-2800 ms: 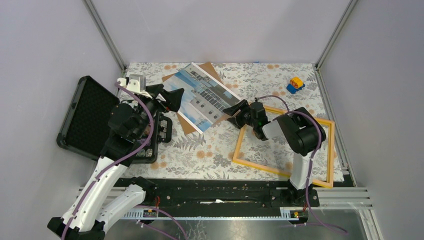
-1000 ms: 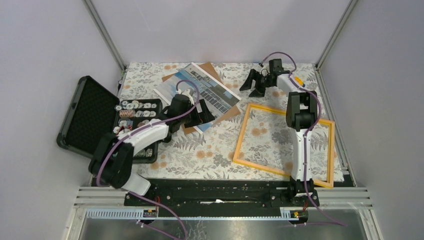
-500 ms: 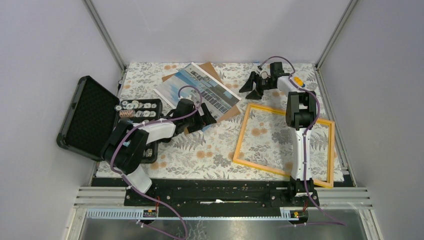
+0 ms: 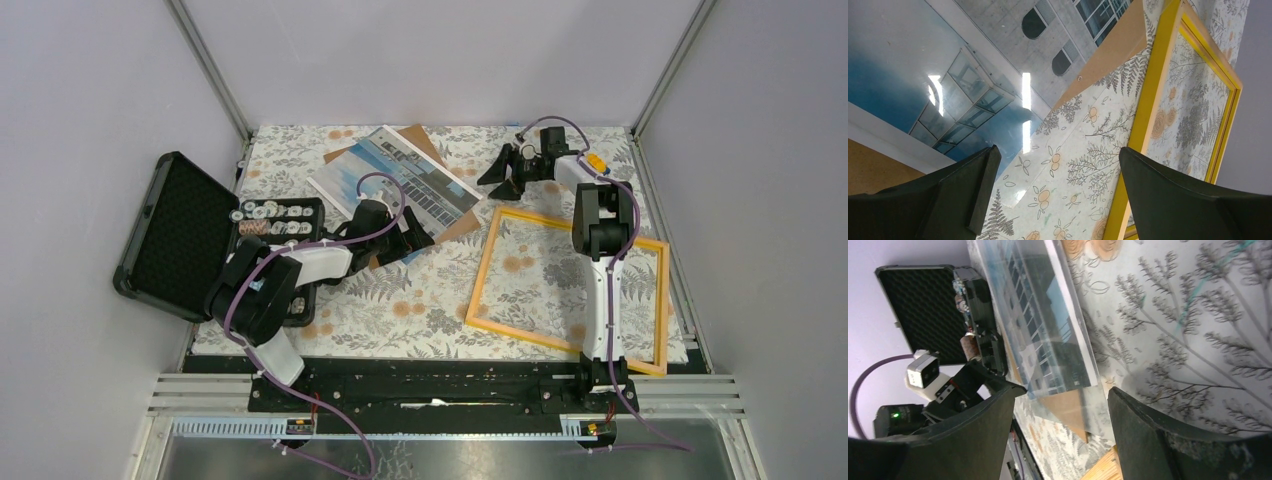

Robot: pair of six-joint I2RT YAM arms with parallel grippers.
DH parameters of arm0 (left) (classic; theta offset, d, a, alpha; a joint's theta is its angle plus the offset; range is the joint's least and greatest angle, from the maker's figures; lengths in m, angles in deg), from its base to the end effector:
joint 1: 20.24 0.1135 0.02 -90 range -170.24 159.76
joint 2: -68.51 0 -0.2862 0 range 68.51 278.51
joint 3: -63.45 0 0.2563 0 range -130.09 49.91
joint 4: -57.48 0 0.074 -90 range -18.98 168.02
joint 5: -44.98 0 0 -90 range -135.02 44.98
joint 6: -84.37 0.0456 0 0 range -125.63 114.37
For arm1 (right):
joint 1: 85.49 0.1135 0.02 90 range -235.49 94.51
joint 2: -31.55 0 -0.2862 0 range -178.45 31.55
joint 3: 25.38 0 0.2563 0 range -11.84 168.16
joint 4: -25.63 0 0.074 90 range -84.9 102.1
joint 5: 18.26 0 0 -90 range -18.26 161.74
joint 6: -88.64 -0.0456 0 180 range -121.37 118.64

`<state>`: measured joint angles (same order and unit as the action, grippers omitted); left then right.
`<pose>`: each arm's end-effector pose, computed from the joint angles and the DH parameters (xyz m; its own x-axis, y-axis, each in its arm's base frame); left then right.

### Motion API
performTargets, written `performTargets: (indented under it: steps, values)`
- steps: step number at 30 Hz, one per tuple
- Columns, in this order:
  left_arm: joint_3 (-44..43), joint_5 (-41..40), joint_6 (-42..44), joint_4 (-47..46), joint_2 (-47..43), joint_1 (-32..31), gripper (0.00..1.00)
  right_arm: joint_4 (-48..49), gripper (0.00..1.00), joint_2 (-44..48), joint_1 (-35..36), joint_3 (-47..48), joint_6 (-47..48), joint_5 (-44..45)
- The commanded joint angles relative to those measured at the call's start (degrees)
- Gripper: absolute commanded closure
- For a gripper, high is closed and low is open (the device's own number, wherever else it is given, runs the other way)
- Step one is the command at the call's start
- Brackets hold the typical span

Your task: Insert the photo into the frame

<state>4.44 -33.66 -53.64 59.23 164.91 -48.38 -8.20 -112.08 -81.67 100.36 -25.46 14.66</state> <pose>0.3023 -0.1719 0.1674 -0.8162 -0.3899 -0.4265 -0.0142 0.7514 -0.6597 0.5518 0.0752 0.1269 -0.9416 0.1595 -0.2964 -0.1869 0.4847 0.8545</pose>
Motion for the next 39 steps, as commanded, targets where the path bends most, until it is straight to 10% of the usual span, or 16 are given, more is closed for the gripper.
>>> performTargets:
  steps: [1,11,24,39]
  values:
    - [1.8,-2.0,0.9,0.2,0.5,0.2,0.01,2.7,0.25,6.8,1.1,-1.0,-4.1,-4.9]
    - [1.8,-1.8,2.0,0.5,-0.5,0.3,0.01,9.4,0.27,13.5,1.5,-10.9,-9.3,-4.6]
    - [3.6,0.9,1.1,-3.6,-1.0,0.3,0.01,71.3,0.44,20.7,3.8,-42.5,-50.6,6.2]
    - [4.9,3.4,1.7,-4.6,-7.2,0.3,0.01,79.8,0.82,22.9,9.2,-53.7,-47.5,28.1]
